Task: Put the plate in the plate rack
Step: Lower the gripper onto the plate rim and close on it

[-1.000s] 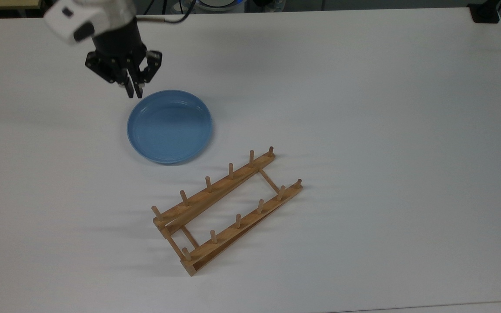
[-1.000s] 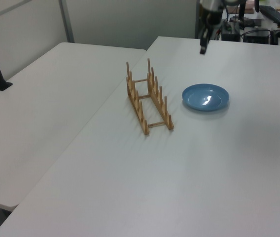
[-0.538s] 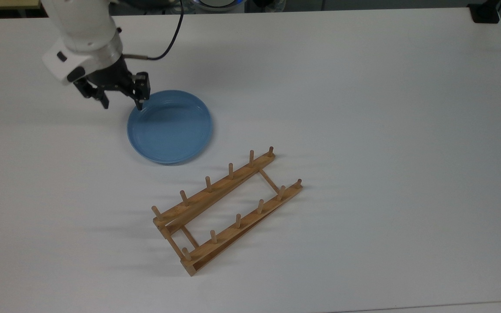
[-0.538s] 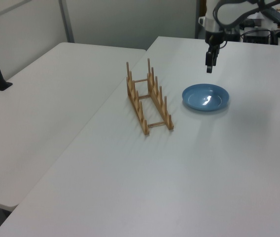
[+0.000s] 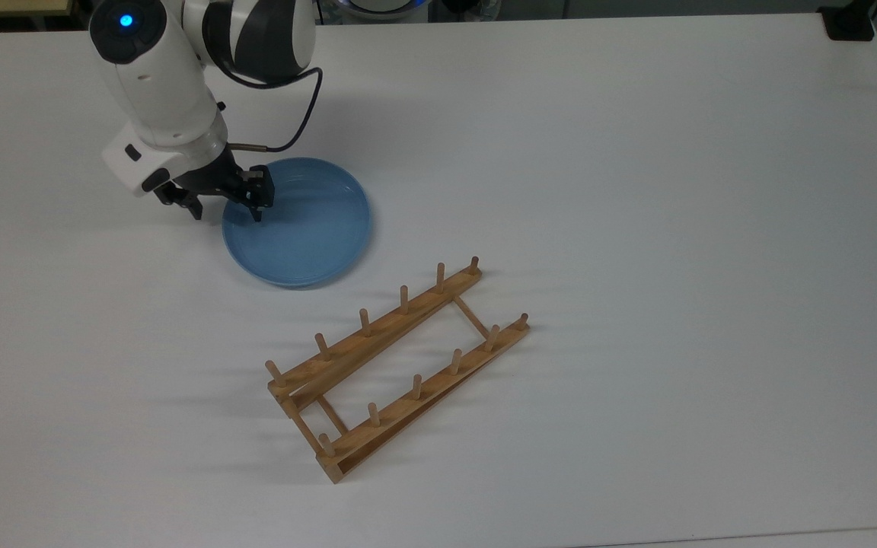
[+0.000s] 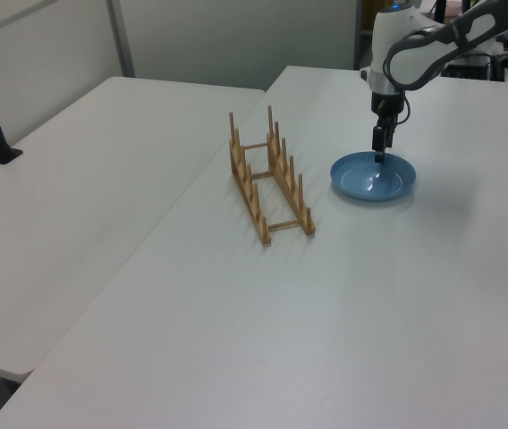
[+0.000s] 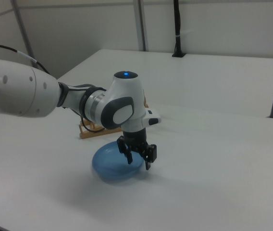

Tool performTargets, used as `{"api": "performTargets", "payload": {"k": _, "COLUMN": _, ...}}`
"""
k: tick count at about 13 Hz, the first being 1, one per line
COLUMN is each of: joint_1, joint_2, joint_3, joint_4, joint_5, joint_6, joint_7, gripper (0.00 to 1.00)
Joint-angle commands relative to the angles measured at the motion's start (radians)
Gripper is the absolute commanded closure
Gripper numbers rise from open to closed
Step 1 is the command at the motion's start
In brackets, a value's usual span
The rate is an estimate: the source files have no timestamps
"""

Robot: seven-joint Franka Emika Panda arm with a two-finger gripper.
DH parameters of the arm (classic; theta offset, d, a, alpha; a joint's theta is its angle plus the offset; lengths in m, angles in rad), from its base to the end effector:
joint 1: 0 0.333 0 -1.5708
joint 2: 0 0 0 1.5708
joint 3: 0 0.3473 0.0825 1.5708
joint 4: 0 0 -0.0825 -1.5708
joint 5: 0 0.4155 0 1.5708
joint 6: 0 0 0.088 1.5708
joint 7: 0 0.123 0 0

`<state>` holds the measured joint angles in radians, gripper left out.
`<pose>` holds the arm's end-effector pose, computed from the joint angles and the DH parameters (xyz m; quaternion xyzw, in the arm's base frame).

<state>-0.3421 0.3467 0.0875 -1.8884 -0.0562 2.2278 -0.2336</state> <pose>0.6381 -0.1717 0.3176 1.0000 0.0042 -0.0045 0.0064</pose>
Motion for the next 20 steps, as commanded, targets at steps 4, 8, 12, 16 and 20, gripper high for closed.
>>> {"api": "performTargets", "payload": {"k": 4, "joint_1": 0.005, "joint_2": 0.003, "joint_3": -0.003, "joint_4": -0.023, "joint_5": -0.017, "joint_6": 0.026, "joint_7": 0.017, "gripper": 0.81}}
{"api": "performTargets", "payload": {"k": 8, "joint_1": 0.006, "joint_2": 0.005, "joint_3": -0.003, "joint_4": -0.028, "joint_5": -0.016, "joint_6": 0.027, "joint_7": 0.022, "gripper": 1.00}}
{"api": "performTargets", "payload": {"k": 12, "joint_1": 0.008, "joint_2": -0.011, "joint_3": -0.002, "joint_4": -0.026, "joint_5": -0.013, "joint_6": 0.016, "joint_7": 0.022, "gripper": 1.00}}
{"api": "performTargets", "payload": {"k": 16, "joint_1": 0.008, "joint_2": -0.029, "joint_3": -0.002, "joint_4": -0.023, "joint_5": -0.007, "joint_6": 0.010, "joint_7": 0.022, "gripper": 1.00}}
{"api": "performTargets", "payload": {"k": 20, "joint_1": 0.005, "joint_2": -0.057, "joint_3": -0.002, "joint_4": -0.020, "joint_5": -0.005, "joint_6": 0.001, "joint_7": 0.020, "gripper": 1.00}}
